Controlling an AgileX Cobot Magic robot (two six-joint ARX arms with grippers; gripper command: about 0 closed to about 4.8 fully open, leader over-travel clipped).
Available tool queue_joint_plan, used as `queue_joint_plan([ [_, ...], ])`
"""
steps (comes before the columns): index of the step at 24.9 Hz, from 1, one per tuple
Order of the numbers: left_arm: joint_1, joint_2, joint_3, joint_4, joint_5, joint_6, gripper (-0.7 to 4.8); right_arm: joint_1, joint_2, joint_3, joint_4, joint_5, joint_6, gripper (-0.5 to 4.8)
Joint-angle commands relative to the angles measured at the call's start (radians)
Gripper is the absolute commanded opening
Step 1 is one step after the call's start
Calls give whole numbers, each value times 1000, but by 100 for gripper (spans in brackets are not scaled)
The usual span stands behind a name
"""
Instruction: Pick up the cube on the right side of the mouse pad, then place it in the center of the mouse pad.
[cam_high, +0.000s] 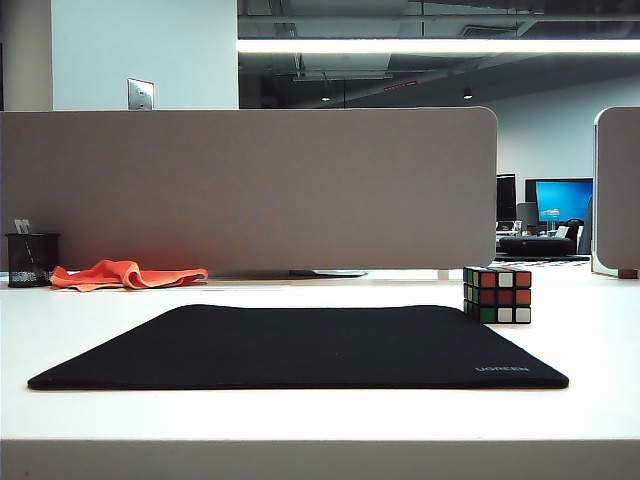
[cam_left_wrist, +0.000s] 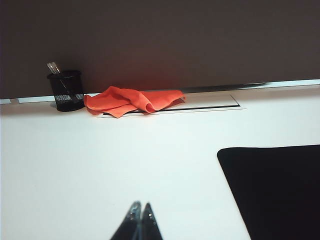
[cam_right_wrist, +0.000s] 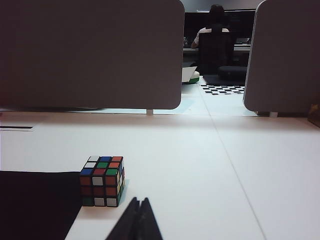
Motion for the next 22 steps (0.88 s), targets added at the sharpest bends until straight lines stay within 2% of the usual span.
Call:
queue_joint_plan([
  [1, 2, 1, 4, 14, 6, -3, -5, 0, -2, -6, 11, -3, 0, -1],
  [10, 2, 1, 4, 8, 6, -3, -6, 0, -2, -5, 15, 1, 1, -1],
  [12, 0, 1, 4, -2, 7, -14, -6, 0, -2, -5, 20, 3, 71, -2],
  [14, 0, 1, 4, -29, 8, -80, -6, 0, -2, -5, 14, 5, 134, -2],
  [18, 0, 1, 5, -98, 91, -98, -6, 3, -2, -2, -19, 0, 137, -2],
  [22, -11, 1, 26, -97, 172, -100, -6, 7, -2, 2, -41, -4, 137, -2],
])
